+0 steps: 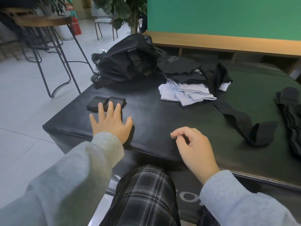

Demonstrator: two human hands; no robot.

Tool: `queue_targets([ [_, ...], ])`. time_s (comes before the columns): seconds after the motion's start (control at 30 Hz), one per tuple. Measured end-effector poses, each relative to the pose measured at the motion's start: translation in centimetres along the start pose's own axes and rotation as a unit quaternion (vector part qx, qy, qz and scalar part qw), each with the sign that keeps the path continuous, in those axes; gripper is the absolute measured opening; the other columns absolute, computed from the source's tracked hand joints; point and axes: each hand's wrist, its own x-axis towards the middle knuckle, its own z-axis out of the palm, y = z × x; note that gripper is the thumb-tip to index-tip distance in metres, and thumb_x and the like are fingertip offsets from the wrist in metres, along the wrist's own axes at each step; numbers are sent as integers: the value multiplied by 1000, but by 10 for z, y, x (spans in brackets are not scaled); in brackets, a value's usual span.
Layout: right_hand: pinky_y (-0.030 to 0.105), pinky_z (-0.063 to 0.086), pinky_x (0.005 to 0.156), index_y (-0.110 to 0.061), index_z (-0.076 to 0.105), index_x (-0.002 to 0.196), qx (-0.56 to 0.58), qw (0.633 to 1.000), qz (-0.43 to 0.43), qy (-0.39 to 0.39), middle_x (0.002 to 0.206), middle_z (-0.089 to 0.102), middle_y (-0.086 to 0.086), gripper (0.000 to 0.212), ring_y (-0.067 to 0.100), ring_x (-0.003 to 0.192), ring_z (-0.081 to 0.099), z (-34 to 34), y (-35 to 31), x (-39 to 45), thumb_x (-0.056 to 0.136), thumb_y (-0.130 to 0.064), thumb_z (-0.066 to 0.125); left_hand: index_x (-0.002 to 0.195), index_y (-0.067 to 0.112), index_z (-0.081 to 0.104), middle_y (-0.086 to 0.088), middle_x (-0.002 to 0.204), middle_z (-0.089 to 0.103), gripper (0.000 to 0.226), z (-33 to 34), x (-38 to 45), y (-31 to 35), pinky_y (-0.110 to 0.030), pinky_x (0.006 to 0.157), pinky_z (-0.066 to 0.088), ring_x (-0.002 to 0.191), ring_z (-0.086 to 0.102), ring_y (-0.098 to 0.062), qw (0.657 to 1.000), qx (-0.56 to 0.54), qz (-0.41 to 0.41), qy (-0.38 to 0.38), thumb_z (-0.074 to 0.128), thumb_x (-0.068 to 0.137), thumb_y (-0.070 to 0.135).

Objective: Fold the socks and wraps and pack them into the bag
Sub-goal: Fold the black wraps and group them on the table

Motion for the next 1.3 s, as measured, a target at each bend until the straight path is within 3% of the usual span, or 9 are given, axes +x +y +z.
queue_targets([
  [0.4,1,35,70,-34,65,78,12,1000,0,-3,84,61,-16,29,-9,90,51,0,-1,-1,87,-9,53,149,31,-2,5,157,-11,64,-4,17,-8,-52,114,-4,143,-16,-20,1000,-9,-3,7,18,92,55],
  [0.57,7,40,74,-36,62,79,48,999,15,9,86,62,-16,29,-3,88,55,1,-3,-2,87,-10,53,147,34,-11,4,155,-19,63,-2,0,2,-47,115,-8,141,-20,-17,998,12,62,23,12,93,57],
  [0.73,17,43,86,-31,58,95,14,999,35,12,86,50,-30,22,3,97,52,0,-7,-5,90,-11,51,145,35,-17,3,153,-25,65,4,-35,38,-47,112,-12,140,-23,-18,989,42,140,11,4,89,61],
  [0.83,10,43,85,-34,55,98,113,990,80,32,102,55,-23,24,-6,98,53,-11,-7,-16,91,-11,50,144,35,-19,2,154,-25,63,10,-57,62,-49,112,-9,141,-22,-19,984,48,173,17,3,90,59],
  [0.93,-2,39,73,-28,57,106,207,966,134,81,110,57,-14,24,-18,93,51,-21,-2,-36,92,-9,51,145,34,-18,2,153,-25,58,18,-77,79,-52,112,-8,141,-22,-20,976,37,212,21,-2,92,53],
  [1.1,1,38,67,-24,57,97,215,929,132,270,103,58,-4,22,-14,76,52,-48,11,-55,91,-4,51,145,35,-17,4,154,-24,79,26,-99,100,-51,111,-7,141,-20,-20,968,27,247,20,-28,68,47],
  [1.17,6,39,68,-31,52,92,165,921,97,339,101,54,-4,24,-7,75,51,-62,22,-54,90,-7,51,148,32,-6,1,156,-15,78,30,-107,108,-50,111,-5,144,-11,-23,964,18,265,28,-25,74,48],
  [1.23,20,44,76,-35,48,92,121,912,91,382,103,48,-12,16,9,86,54,-70,35,-52,84,-22,52,145,23,31,-7,154,23,71,34,-113,115,-50,106,12,140,24,-29,956,13,292,35,-10,92,47],
  [1.3,33,46,84,-30,46,97,105,902,108,405,106,41,-17,20,28,101,53,-74,46,-52,79,-26,54,133,15,51,-10,142,45,67,40,-120,120,-49,99,23,129,42,-32,950,-5,311,31,2,98,43],
])
